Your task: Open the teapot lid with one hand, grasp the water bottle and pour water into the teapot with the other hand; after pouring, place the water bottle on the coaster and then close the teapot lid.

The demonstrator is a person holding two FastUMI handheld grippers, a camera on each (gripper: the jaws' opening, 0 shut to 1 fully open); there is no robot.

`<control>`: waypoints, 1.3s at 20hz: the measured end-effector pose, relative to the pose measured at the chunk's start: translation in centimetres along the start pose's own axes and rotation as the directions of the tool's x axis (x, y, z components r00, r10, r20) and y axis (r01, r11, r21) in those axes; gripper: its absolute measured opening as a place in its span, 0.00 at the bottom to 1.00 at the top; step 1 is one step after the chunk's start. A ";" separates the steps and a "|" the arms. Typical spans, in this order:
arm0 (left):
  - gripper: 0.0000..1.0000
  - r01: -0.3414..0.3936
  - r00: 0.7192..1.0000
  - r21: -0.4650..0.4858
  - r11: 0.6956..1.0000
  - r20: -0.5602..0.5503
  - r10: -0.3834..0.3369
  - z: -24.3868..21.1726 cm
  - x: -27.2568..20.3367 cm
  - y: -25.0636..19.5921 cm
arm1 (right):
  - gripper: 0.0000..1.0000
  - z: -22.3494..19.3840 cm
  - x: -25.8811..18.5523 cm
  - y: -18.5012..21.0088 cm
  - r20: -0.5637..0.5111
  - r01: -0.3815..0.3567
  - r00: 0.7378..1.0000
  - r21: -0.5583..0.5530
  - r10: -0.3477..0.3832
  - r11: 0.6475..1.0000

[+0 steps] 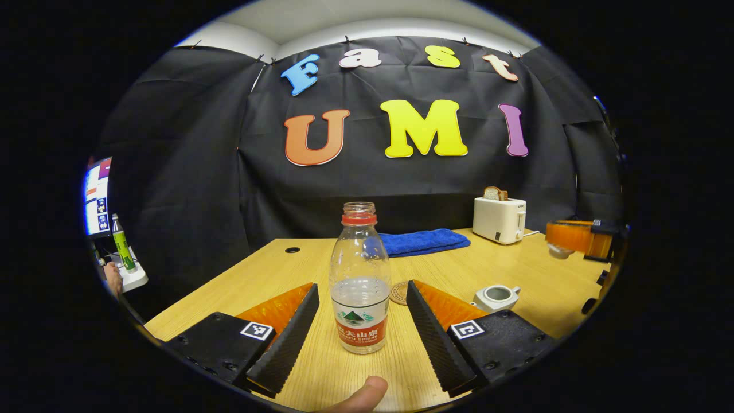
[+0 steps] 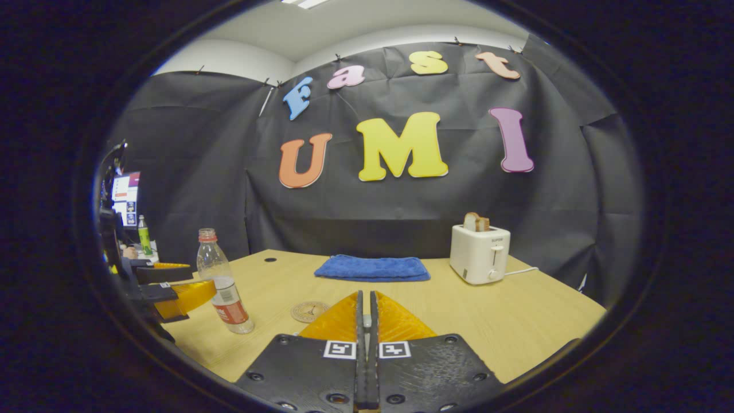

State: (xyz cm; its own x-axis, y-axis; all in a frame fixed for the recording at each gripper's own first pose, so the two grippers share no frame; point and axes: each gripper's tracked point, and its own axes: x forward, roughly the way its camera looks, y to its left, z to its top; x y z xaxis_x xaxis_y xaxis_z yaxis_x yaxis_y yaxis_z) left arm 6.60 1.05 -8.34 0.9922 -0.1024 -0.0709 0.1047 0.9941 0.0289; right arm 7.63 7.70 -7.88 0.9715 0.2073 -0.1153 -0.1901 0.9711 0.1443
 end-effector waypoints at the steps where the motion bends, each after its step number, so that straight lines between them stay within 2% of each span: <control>1: 0.96 0.006 1.000 -0.003 1.000 0.010 -0.006 -0.5 0.4 -0.1 | 0.00 0.6 -0.2 -0.5 0.010 0.004 1.000 0.002 -0.004 1.000; 9: 0.96 -0.021 0.999 -0.072 0.997 0.029 0.023 -2.2 2.8 0.4 | 0.00 2.3 -1.3 -4.0 0.024 0.058 0.998 0.046 -0.059 0.997; 12: 0.84 0.039 0.998 -0.064 0.997 0.049 -0.036 -2.0 3.0 -0.9 | 0.00 2.9 -1.9 -4.8 0.035 0.069 0.997 0.050 -0.071 0.996; 15: 0.80 0.032 0.999 -0.032 0.999 0.044 -0.031 -2.0 3.0 -0.7 | 0.00 3.2 -2.4 -5.5 0.039 0.079 0.996 0.039 -0.081 0.996; 22: 0.78 -0.051 0.998 0.108 0.993 0.034 0.047 -0.4 1.0 -0.4 | 0.00 3.3 -4.0 -7.6 0.039 0.103 0.994 -0.021 -0.103 0.994; 24: 0.78 -0.076 0.997 0.196 0.978 0.013 0.075 -0.3 0.5 -0.3 | 0.00 3.4 -4.3 -8.3 0.033 0.110 0.993 -0.021 -0.110 0.994; 26: 0.78 -0.085 0.996 0.312 0.946 -0.003 0.090 -0.3 0.1 -0.6 | 0.00 3.7 -4.5 -9.2 0.033 0.116 0.993 -0.012 -0.116 0.993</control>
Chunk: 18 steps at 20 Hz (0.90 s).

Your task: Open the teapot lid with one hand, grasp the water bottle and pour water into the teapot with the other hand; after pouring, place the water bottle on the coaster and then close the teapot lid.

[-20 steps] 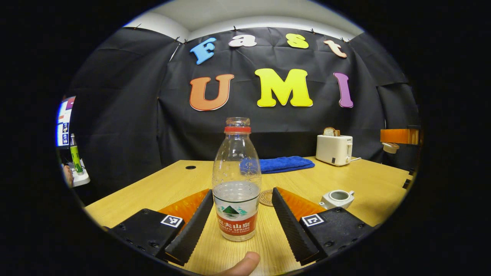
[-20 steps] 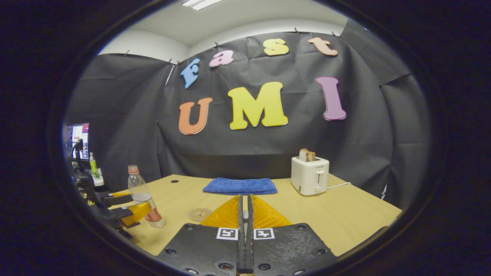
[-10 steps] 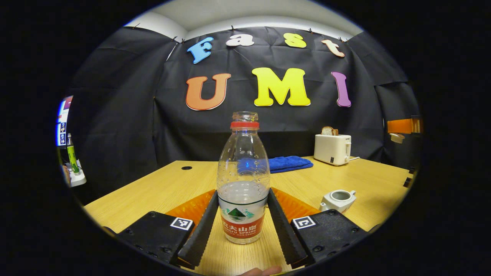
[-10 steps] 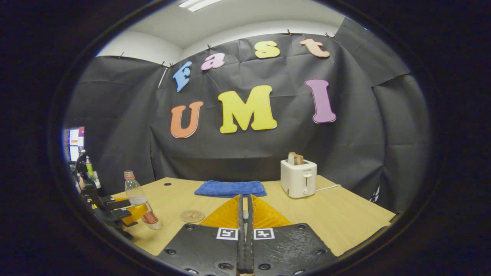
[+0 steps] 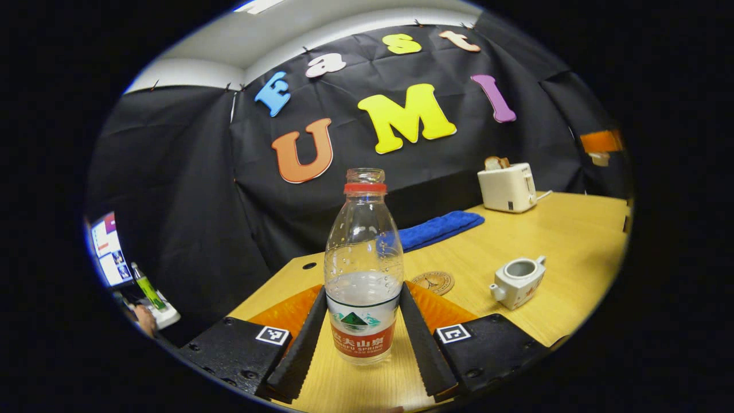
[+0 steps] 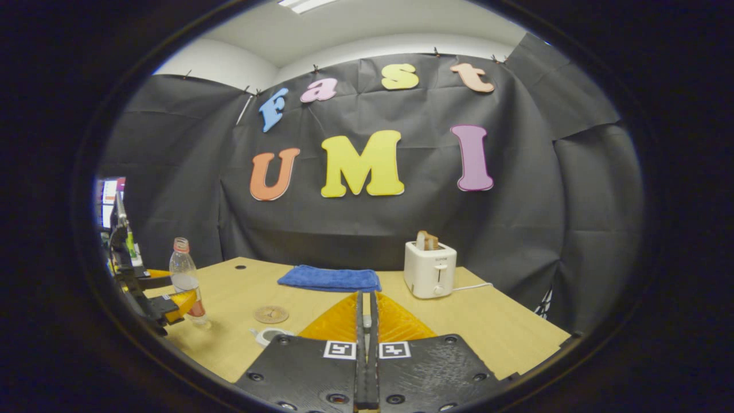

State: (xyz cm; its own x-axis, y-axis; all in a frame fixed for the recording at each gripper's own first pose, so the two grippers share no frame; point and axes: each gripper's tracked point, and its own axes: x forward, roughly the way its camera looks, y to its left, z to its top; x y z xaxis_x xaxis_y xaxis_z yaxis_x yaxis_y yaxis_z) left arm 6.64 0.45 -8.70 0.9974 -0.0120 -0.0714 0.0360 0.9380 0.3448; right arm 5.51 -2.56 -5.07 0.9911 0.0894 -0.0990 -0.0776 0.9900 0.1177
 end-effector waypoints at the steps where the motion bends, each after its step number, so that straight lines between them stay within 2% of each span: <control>1: 0.78 -0.008 1.000 0.065 0.998 -0.006 0.009 0.0 -0.1 0.0 | 0.00 0.2 0.1 -0.4 0.002 0.007 1.000 0.002 -0.007 1.000; 4: 0.77 -0.021 0.999 0.248 0.969 -0.030 0.029 -0.4 -0.1 -0.3 | 0.00 0.4 0.0 -2.0 0.005 0.042 0.999 -0.008 -0.042 0.999; 8: 0.77 0.020 0.994 0.405 0.914 -0.109 0.027 -2.1 0.4 -1.4 | 0.00 0.5 0.2 -2.8 0.005 0.051 0.999 -0.003 -0.051 0.999; 11: 0.77 0.027 0.994 0.562 0.827 -0.106 0.040 -2.0 0.3 -1.8 | 0.00 0.3 0.2 -3.1 -0.005 0.049 0.999 0.001 -0.049 0.999; 16: 0.77 0.086 0.988 0.702 0.707 -0.154 0.033 -2.5 0.9 -2.9 | 0.00 0.0 0.5 -3.7 -0.016 0.056 0.998 0.002 -0.056 0.998; 18: 0.76 0.117 0.985 0.759 0.641 -0.171 0.023 -2.7 1.1 -3.4 | 0.00 -0.1 0.6 -3.9 -0.022 0.060 0.998 0.002 -0.060 0.998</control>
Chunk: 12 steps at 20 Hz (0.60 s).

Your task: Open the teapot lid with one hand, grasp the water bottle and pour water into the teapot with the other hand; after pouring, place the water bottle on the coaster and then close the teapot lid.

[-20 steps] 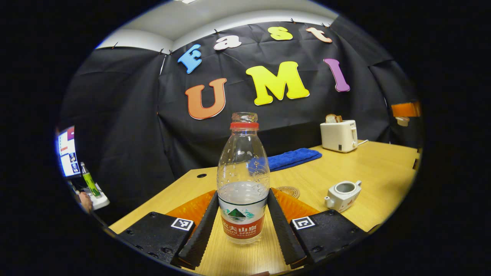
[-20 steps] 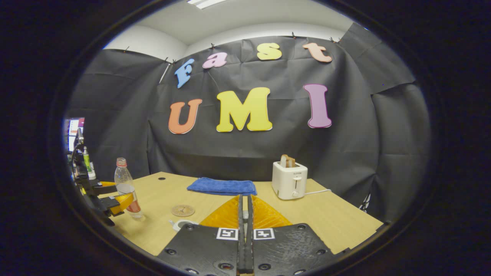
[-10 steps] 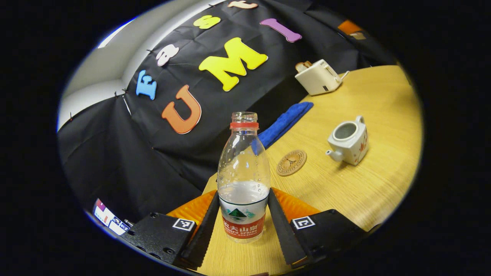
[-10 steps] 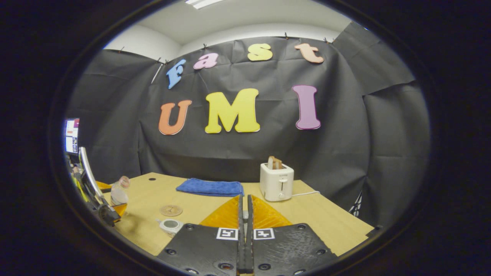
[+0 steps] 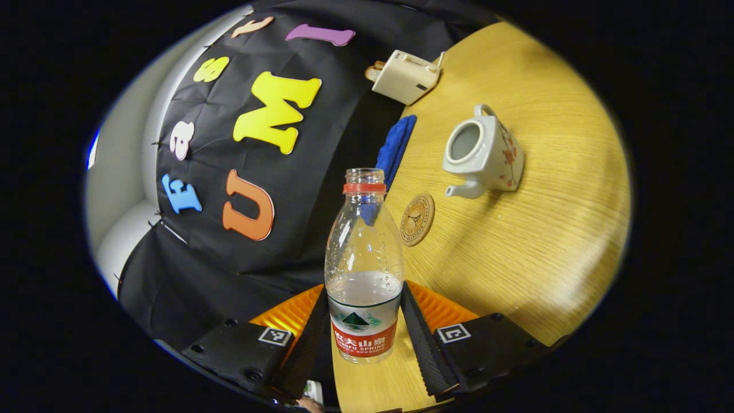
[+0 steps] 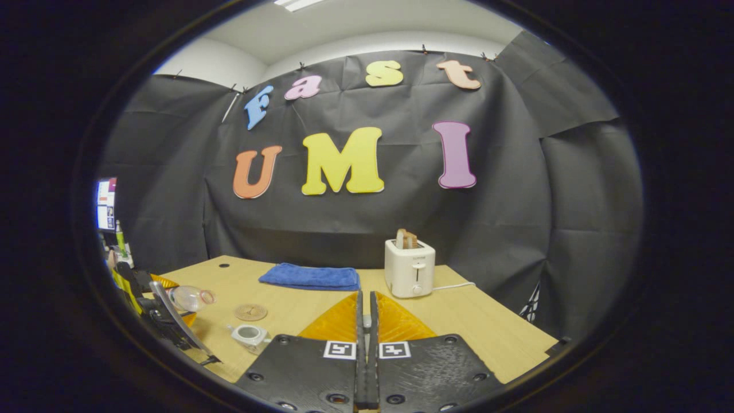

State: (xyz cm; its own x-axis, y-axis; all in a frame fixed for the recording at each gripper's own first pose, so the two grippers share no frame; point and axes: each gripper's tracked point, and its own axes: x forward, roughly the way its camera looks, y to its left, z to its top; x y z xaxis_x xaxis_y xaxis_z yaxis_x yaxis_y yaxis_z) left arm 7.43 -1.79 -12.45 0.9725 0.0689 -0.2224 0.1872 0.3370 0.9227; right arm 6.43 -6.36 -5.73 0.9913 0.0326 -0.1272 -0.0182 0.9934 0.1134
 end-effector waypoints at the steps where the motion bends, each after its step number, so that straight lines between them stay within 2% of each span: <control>1: 0.76 0.000 1.000 0.044 0.999 -0.003 0.000 0.0 -0.1 0.0 | 0.00 0.0 0.0 0.0 -0.004 -0.004 1.000 0.004 0.004 1.000; 5: 0.76 -0.029 1.000 0.226 0.974 0.016 0.026 1.0 -0.4 0.6 | 0.00 -0.2 0.2 -0.1 -0.012 -0.005 1.000 0.007 0.005 1.000; 9: 0.76 -0.027 0.999 0.310 0.950 0.035 0.017 2.0 -1.1 0.4 | 0.00 -0.2 0.1 -0.4 -0.013 -0.002 1.000 0.010 0.003 1.000; 12: 0.76 -0.052 0.998 0.375 0.925 0.049 0.036 3.3 -1.0 0.5 | 0.00 -0.1 0.1 -0.8 -0.011 0.005 1.000 0.012 -0.005 1.000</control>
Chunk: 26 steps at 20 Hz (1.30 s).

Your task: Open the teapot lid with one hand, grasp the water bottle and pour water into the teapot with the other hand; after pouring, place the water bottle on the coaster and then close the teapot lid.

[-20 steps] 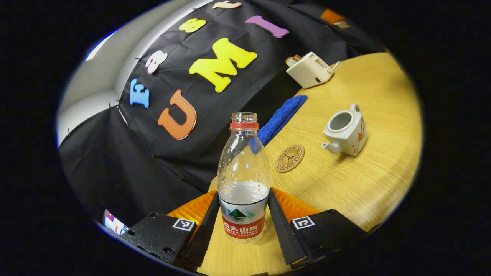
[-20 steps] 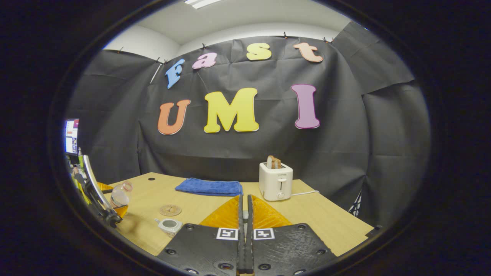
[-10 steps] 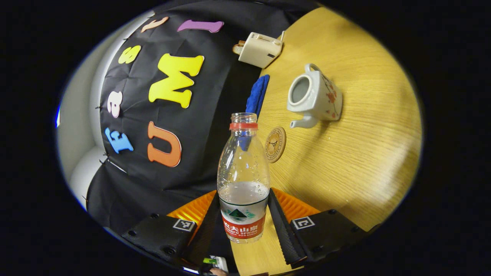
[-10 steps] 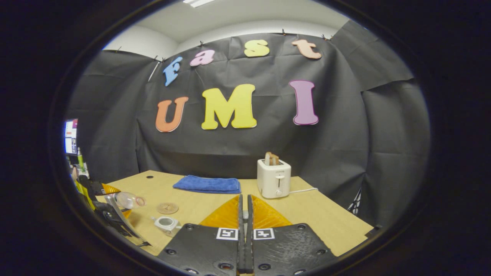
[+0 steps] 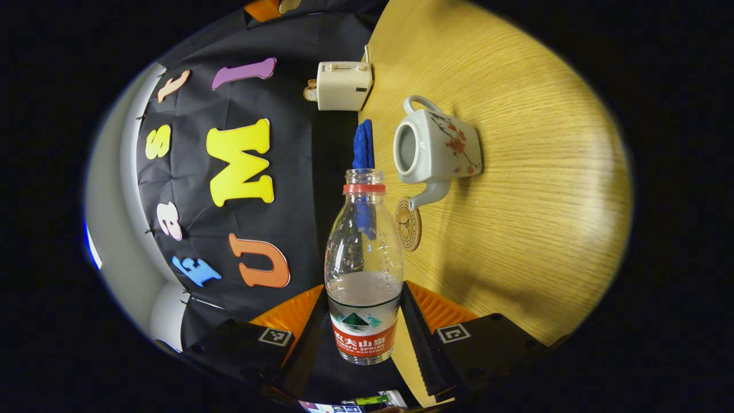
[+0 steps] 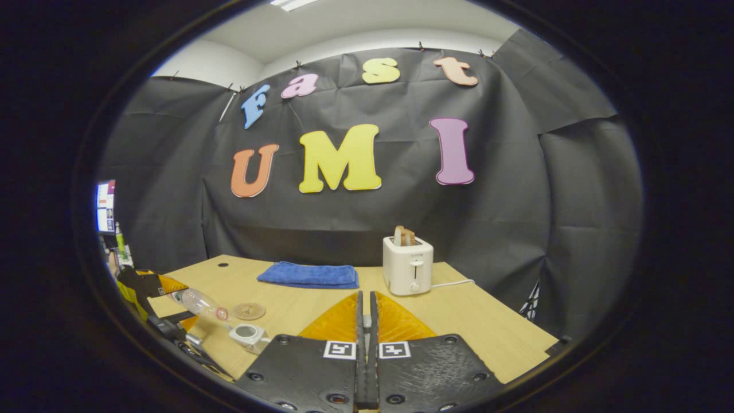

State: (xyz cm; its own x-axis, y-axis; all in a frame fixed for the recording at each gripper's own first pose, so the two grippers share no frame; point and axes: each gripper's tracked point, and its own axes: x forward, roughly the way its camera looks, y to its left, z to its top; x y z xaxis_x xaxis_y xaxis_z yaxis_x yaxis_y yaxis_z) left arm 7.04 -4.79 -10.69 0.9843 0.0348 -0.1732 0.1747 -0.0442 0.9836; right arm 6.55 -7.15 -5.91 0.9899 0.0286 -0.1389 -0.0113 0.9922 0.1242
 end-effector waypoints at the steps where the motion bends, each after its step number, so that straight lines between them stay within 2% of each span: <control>1: 0.76 -0.009 1.000 0.027 1.000 0.002 0.009 0.5 0.3 0.4 | 0.00 0.0 0.0 -0.1 -0.001 0.002 1.000 0.000 -0.002 1.000; 4: 0.76 -0.027 1.000 0.109 0.994 -0.001 0.027 1.2 0.2 1.0 | 0.00 0.2 -0.1 -0.6 0.002 0.011 1.000 0.004 -0.011 1.000; 5: 0.80 -0.032 0.999 0.135 0.990 -0.003 0.033 1.3 0.4 1.3 | 0.00 0.3 0.0 -0.8 0.004 0.015 1.000 0.003 -0.015 1.000; 6: 0.76 -0.036 0.999 0.164 0.986 -0.005 0.038 1.4 0.4 1.6 | 0.00 0.3 -0.1 -0.8 0.005 0.017 1.000 0.003 -0.017 1.000; 9: 0.76 -0.050 0.998 0.242 0.969 -0.012 0.054 1.4 0.3 2.1 | 0.00 0.4 -0.1 -0.8 0.005 0.014 1.000 0.005 -0.014 1.000; 14: 0.76 -0.058 0.998 0.288 0.956 -0.015 0.065 1.6 0.3 2.5 | 0.00 0.4 -0.2 -0.8 0.007 0.012 1.000 0.004 -0.012 1.000; 20: 0.76 -0.076 0.997 0.373 0.925 0.000 0.081 2.1 -0.7 2.9 | 0.00 0.4 -0.4 -0.6 0.008 0.010 1.000 -0.002 -0.010 1.000; 21: 0.80 -0.074 0.997 0.383 0.921 0.002 0.079 2.2 -0.6 2.9 | 0.00 0.5 -0.4 -0.5 0.008 0.003 1.000 0.002 -0.003 1.000; 22: 0.76 -0.069 0.997 0.393 0.917 -0.004 0.076 2.1 -0.7 3.1 | 0.00 0.4 -0.4 -0.4 0.005 -0.007 1.000 0.010 0.007 1.000; 26: 0.76 -0.046 0.998 0.442 0.896 -0.016 0.059 2.2 -0.6 3.4 | 0.00 0.4 -0.4 -0.5 0.003 -0.005 1.000 0.010 0.005 1.000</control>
State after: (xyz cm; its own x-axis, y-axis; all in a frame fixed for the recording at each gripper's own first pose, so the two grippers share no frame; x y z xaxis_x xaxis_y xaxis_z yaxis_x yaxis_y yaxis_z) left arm 7.14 -7.11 -7.33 0.9923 0.0484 -0.1140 0.1232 -0.4827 0.8671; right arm 6.19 -7.71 -5.56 0.9902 0.0336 -0.1353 -0.0152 0.9908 0.1345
